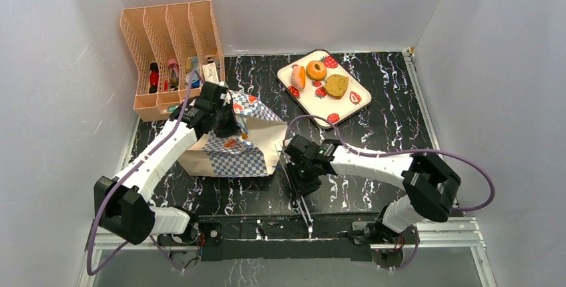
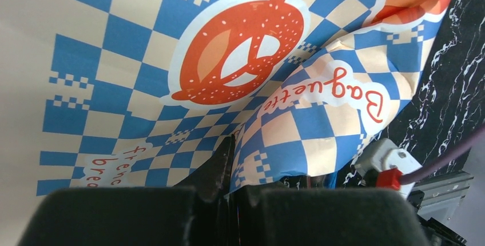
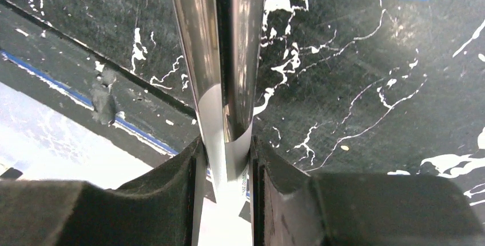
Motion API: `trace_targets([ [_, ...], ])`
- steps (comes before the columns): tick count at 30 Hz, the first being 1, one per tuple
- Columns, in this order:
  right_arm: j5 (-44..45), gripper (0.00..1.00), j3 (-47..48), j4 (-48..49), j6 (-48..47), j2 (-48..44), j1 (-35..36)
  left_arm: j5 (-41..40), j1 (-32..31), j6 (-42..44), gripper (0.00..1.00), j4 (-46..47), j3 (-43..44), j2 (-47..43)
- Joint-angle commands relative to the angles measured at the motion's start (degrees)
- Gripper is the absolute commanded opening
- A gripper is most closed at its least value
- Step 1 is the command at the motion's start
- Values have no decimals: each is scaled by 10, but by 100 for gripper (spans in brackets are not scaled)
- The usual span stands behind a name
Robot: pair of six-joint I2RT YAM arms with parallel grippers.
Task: Take the fake bread out of the paper bag
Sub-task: Pick up the fake bread from the paper bag.
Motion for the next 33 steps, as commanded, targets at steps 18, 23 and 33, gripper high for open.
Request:
trace_targets([
  [18, 130, 26, 158, 47, -125, 183, 1, 40, 0, 52, 0, 12, -56, -45],
  [23, 146, 29, 131, 96, -132, 182, 0, 36, -1, 55, 0, -1, -59, -53],
  [33, 175, 33, 52, 216, -136, 159, 0, 29, -4, 67, 0, -31, -49, -47],
])
